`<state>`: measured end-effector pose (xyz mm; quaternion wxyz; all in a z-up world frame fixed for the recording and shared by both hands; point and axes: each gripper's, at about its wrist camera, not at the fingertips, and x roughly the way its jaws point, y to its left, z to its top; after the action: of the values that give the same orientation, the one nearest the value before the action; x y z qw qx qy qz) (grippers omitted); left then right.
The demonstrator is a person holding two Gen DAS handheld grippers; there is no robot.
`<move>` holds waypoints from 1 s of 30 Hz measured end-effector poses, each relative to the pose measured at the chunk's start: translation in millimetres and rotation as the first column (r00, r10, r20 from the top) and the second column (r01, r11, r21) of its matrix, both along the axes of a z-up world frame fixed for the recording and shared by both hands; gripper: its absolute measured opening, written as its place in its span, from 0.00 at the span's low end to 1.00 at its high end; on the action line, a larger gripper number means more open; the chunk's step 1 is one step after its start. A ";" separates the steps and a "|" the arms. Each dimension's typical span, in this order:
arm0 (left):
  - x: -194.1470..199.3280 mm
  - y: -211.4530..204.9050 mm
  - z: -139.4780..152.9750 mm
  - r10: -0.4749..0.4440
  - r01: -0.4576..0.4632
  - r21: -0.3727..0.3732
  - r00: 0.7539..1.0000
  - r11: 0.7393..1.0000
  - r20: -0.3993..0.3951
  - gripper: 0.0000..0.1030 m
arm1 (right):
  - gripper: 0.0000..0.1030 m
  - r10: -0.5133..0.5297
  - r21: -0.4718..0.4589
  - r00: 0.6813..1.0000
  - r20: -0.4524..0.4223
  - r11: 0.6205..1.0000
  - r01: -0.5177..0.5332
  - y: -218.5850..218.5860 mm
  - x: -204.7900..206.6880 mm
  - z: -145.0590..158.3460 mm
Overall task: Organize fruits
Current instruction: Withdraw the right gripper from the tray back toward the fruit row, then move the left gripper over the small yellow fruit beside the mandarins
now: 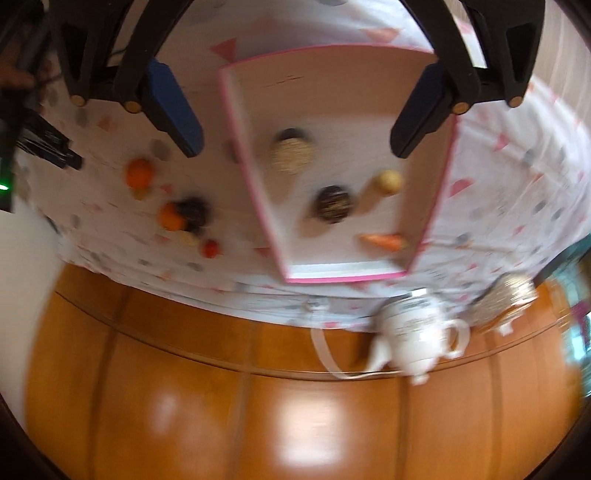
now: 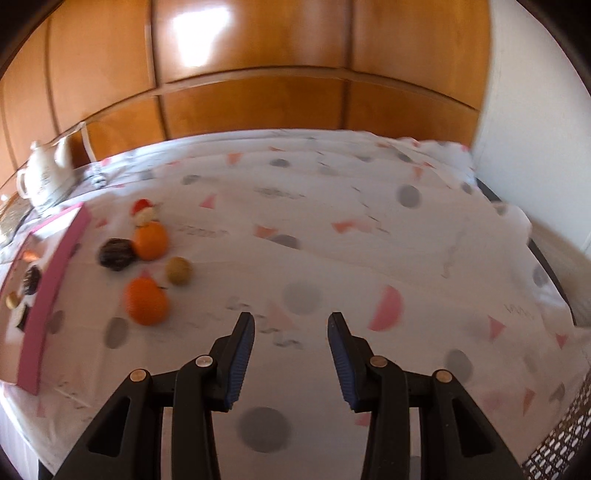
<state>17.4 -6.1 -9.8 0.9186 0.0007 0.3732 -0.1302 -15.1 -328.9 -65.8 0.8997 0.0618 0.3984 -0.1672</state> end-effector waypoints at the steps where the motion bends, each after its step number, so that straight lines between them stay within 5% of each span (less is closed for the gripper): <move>1: 0.8 -6.6 1.8 -0.041 0.041 -0.005 0.999 0.999 -0.002 1.00 | 0.41 -0.019 -0.001 1.000 -0.008 1.000 0.019 -5.4 -2.2 -2.7; 7: 11.6 -63.6 -0.7 -0.298 0.299 0.004 0.951 0.954 -0.080 1.00 | 0.41 -0.144 -0.016 0.989 -0.025 0.990 0.143 -34.9 -12.6 -11.8; 11: 21.7 -92.4 -7.4 -0.386 0.389 -0.014 0.910 0.921 -0.152 1.00 | 0.41 -0.195 -0.005 0.980 -0.031 0.981 0.195 -53.0 -17.8 -19.1; 14: 34.2 -108.8 -14.1 -0.378 0.388 0.006 0.902 0.922 -0.208 0.98 | 0.41 -0.206 0.002 0.978 -0.033 0.978 0.206 -60.2 -19.1 -24.6; 23: 67.6 -138.3 -22.4 -0.365 0.376 -0.028 0.873 0.926 -0.322 0.62 | 0.43 -0.221 -0.009 0.975 0.021 0.975 0.221 -69.5 -22.7 -33.0; 30: 85.6 -195.6 -21.4 -0.469 0.500 0.008 0.817 0.866 -0.336 0.46 | 0.51 -0.229 -0.006 0.972 0.059 0.973 0.229 -73.6 -23.0 -36.4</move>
<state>103.0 -201.6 -31.2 0.7801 0.1186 0.5118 -0.3398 -38.1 -402.5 -102.2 0.8860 0.1062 0.3613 -0.2706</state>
